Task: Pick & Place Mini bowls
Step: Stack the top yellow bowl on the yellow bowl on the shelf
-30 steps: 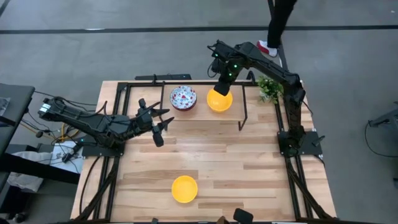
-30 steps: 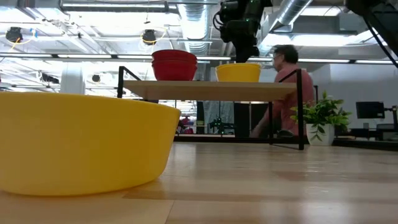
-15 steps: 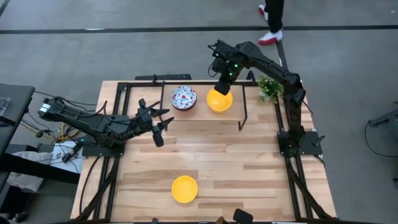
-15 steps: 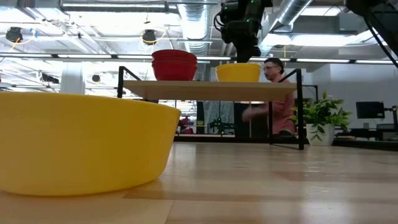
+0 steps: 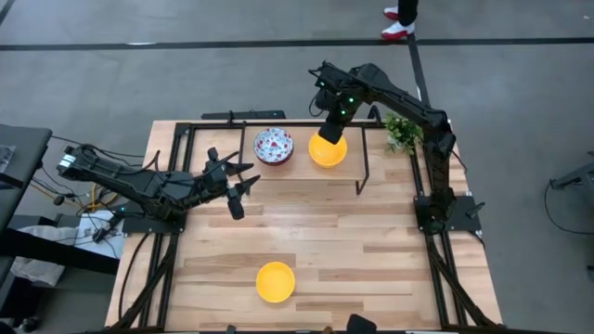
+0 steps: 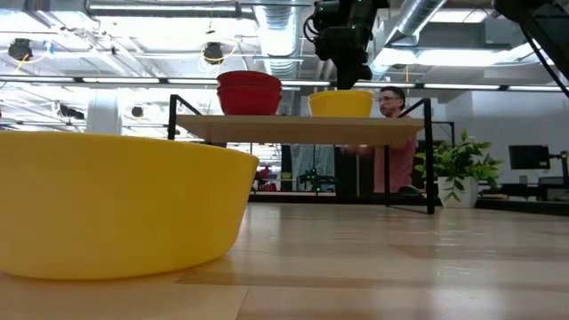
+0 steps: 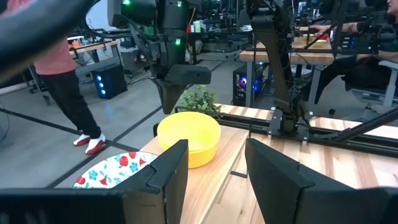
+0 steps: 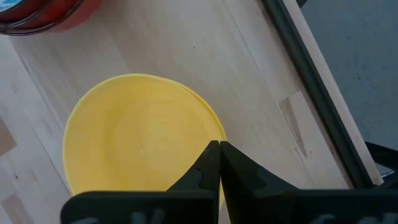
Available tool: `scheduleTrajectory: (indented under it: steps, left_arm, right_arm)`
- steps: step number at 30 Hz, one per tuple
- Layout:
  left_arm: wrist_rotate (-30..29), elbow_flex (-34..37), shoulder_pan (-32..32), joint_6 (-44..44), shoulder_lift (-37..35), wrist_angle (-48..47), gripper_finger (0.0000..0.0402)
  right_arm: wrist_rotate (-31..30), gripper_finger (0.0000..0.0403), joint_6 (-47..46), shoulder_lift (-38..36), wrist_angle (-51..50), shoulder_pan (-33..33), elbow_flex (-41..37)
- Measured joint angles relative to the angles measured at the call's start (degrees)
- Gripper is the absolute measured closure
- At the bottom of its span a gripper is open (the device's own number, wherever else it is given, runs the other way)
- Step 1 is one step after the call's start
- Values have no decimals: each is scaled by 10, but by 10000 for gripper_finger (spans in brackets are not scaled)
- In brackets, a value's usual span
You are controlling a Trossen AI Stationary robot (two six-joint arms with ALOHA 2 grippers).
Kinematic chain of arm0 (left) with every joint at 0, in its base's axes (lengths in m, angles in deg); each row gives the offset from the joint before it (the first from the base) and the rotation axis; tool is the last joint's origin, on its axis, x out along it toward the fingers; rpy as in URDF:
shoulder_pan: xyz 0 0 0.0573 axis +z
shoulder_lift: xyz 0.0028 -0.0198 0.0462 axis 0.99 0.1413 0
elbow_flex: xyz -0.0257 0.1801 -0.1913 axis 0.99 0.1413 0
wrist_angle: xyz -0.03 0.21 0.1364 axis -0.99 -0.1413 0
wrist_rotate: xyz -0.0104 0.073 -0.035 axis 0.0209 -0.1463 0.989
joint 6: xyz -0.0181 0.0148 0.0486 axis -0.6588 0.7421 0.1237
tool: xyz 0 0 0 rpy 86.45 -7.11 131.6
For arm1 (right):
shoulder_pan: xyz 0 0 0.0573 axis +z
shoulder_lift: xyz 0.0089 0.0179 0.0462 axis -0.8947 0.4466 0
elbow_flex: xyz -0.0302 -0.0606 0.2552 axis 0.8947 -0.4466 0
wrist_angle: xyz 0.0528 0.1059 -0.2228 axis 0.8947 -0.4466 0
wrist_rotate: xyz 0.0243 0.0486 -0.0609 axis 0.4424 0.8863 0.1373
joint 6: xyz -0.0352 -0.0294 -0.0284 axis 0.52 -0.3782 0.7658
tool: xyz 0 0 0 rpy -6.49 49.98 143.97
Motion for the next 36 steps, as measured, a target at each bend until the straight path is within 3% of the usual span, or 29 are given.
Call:
scheduleTrajectory:
  steps: [19, 26, 36]
  left_arm:
    - [-2, 0, 0, 1, 0, 0, 243]
    - [-1, 0, 0, 1, 0, 0, 243]
    - [-1, 0, 0, 1, 0, 0, 243]
  right_arm:
    - [-1, 403, -15, 0, -11, 4, -2]
    - [-3, 403, -19, 0, -8, 6, -43]
    - [-6, 403, -18, -5, 10, 8, -14]
